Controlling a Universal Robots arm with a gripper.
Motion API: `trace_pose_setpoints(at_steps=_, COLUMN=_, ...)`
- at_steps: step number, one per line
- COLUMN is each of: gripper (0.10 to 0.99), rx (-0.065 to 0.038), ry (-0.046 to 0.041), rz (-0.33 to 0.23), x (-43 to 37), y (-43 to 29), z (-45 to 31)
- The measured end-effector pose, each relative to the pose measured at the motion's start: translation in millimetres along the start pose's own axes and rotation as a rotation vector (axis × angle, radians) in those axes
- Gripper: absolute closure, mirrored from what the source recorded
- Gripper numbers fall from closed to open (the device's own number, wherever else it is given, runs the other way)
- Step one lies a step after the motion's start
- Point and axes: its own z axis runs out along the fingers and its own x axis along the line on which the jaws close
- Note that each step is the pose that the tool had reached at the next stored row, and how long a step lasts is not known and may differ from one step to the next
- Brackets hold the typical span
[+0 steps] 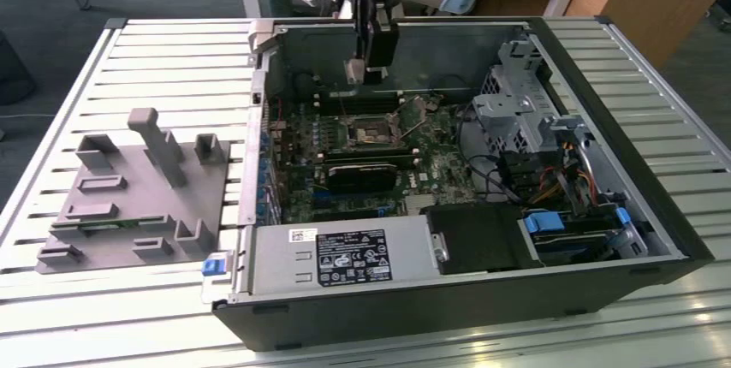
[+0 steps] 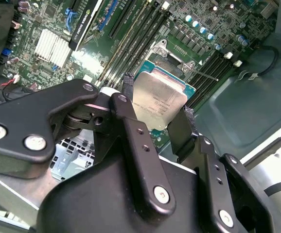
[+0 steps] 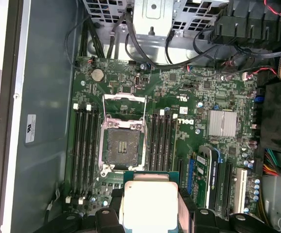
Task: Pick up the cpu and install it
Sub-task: 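Place the cpu into insertion slot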
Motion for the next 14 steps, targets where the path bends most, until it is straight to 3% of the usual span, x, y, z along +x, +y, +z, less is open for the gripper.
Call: trace_pose_setpoints(at_steps=14, gripper=0.553, rx=0.0, ry=0.0001, rz=0.0, x=0.1, y=-0.1, z=9.2)
